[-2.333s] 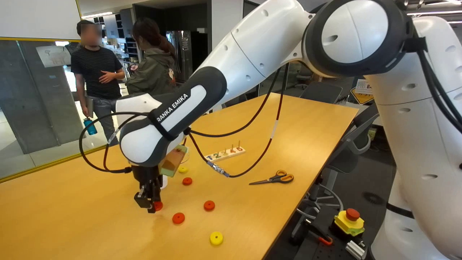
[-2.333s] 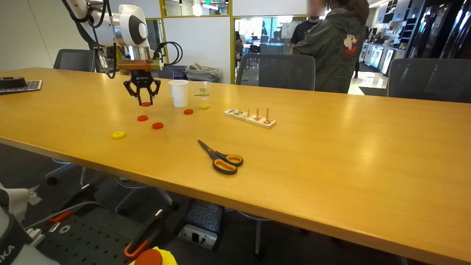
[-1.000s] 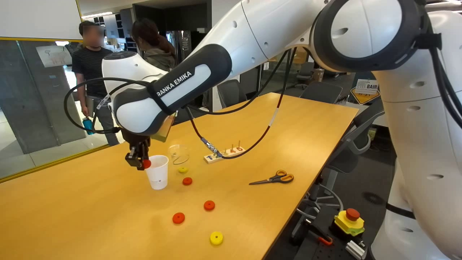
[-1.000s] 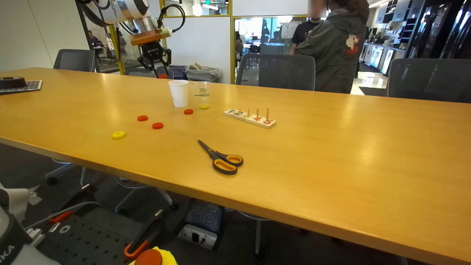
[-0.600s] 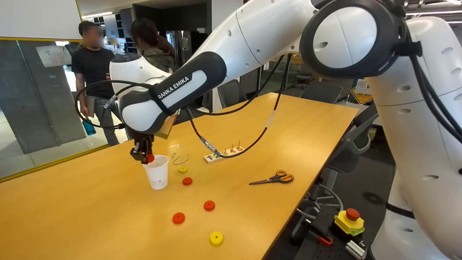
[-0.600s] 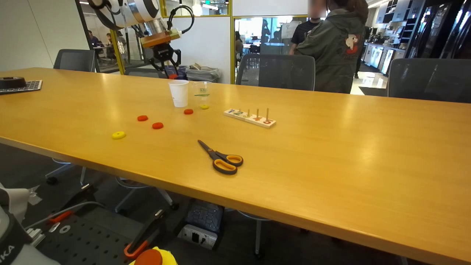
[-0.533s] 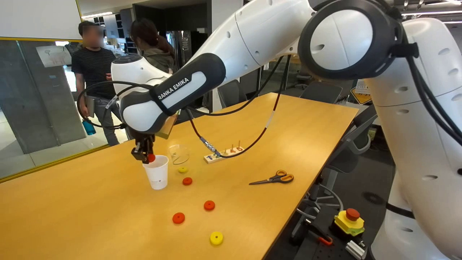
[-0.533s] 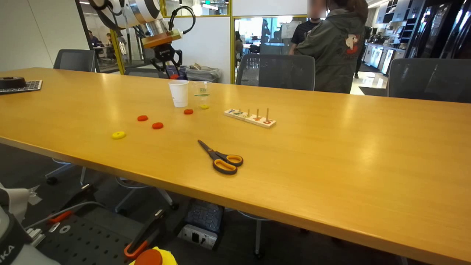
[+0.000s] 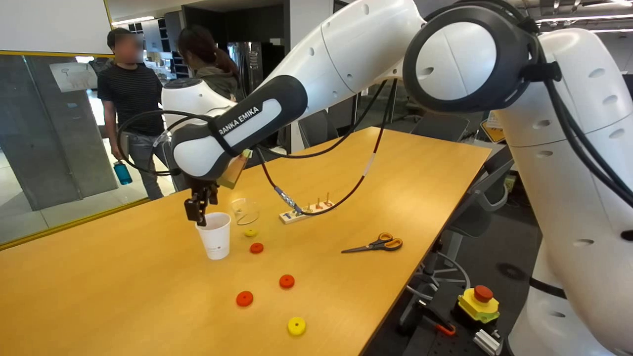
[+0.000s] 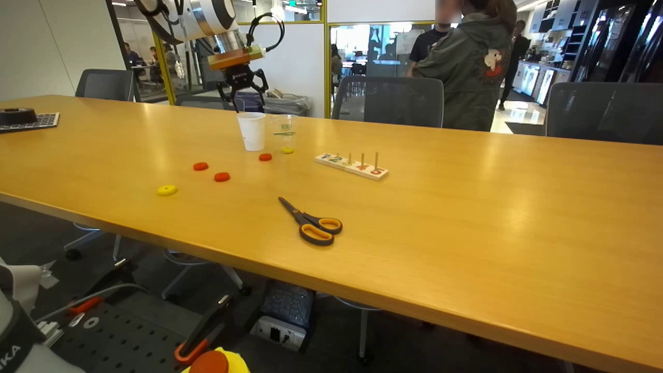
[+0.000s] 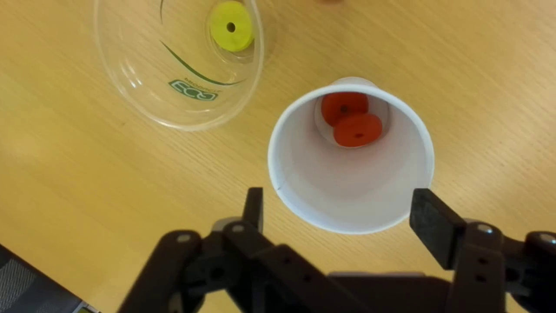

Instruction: Put one yellow block in the clear cup then put the orange blocks in the white cup, then put the last yellow block in the clear cup

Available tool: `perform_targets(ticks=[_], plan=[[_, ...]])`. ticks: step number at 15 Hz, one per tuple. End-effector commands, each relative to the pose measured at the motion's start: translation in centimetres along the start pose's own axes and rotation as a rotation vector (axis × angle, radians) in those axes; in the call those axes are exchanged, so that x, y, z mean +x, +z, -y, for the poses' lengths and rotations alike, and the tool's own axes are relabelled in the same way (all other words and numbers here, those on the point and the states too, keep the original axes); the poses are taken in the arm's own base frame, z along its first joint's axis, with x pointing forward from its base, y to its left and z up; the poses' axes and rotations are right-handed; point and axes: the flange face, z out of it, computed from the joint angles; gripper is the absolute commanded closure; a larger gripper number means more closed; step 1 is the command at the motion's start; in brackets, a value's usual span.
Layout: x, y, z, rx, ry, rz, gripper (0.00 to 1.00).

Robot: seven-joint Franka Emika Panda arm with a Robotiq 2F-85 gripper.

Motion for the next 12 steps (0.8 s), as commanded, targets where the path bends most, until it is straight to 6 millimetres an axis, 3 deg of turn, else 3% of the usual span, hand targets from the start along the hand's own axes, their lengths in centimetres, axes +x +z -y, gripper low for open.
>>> perform_targets(ticks=[1,7,10,12], plan=[[-2.2,-2.9,-0.4,0.086,-0.011,0.018,0.0],[-7.9,-5.6,2.1,0.209,-0.018,0.073,0.0],[-10.9,-4.8,4.9,0.24,0.001,0.096,0.0],[-12.6,-3.2,7.2,0.273,0.004,0.115,0.0]])
